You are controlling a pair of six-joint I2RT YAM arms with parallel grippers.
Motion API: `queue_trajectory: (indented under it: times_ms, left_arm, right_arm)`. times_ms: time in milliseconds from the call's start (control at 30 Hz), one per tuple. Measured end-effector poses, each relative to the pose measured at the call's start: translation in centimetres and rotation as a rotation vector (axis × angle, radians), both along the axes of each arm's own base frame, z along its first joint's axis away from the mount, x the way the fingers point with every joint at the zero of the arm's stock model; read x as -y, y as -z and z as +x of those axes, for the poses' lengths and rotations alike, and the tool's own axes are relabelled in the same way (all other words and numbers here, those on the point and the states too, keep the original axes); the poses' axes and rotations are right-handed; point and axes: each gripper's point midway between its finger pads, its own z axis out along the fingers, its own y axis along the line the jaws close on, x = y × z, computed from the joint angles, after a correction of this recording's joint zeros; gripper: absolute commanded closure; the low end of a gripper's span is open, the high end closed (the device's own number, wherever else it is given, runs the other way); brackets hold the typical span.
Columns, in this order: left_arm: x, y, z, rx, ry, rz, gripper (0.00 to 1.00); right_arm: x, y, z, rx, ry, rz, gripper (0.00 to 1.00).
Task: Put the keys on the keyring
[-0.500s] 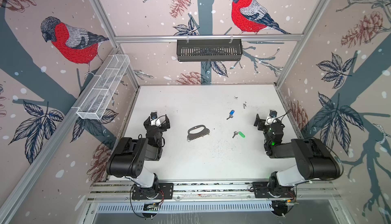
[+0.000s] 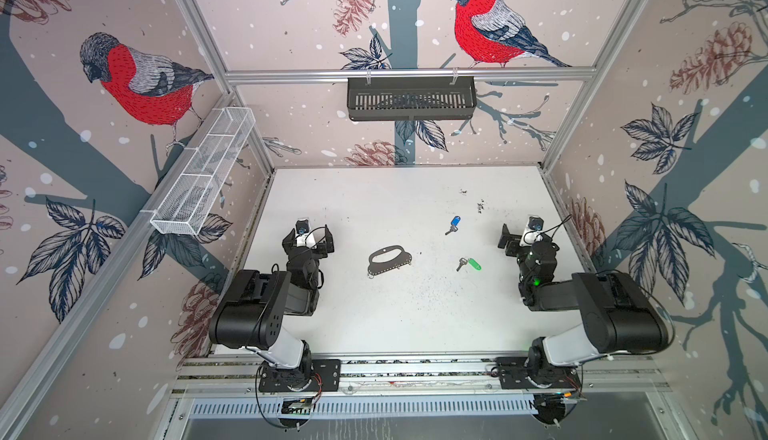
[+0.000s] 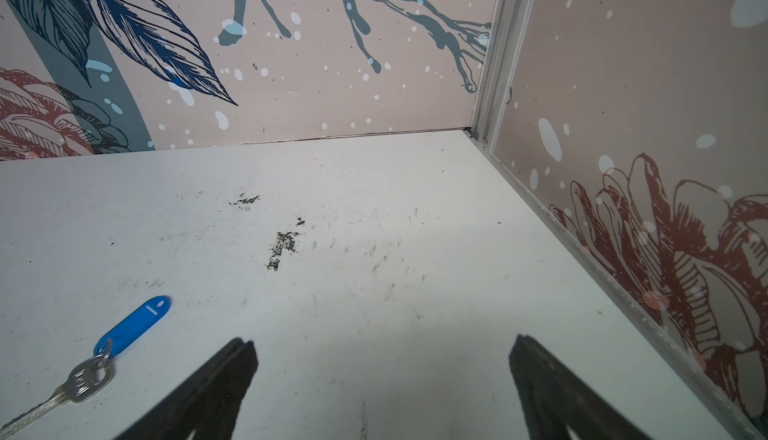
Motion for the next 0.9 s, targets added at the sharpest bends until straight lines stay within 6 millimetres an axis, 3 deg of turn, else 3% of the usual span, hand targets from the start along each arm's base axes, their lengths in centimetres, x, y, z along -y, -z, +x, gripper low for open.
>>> queue_trajectory:
  times_ms: [767, 900]
  left_arm:
    - [0.3, 0.0, -0.6, 0.002, -0.035, 0.012, 0.02]
    - [0.3, -2.6, -1.8, 0.076, -0.102, 0.03, 0.02]
  right_arm:
    - [-0.3, -0.4, 0.0, 0.009, 0.005, -0.004, 0.0]
    - [-0.5, -1.5, 0.3, 0.02, 0.041, -0.017, 0.0]
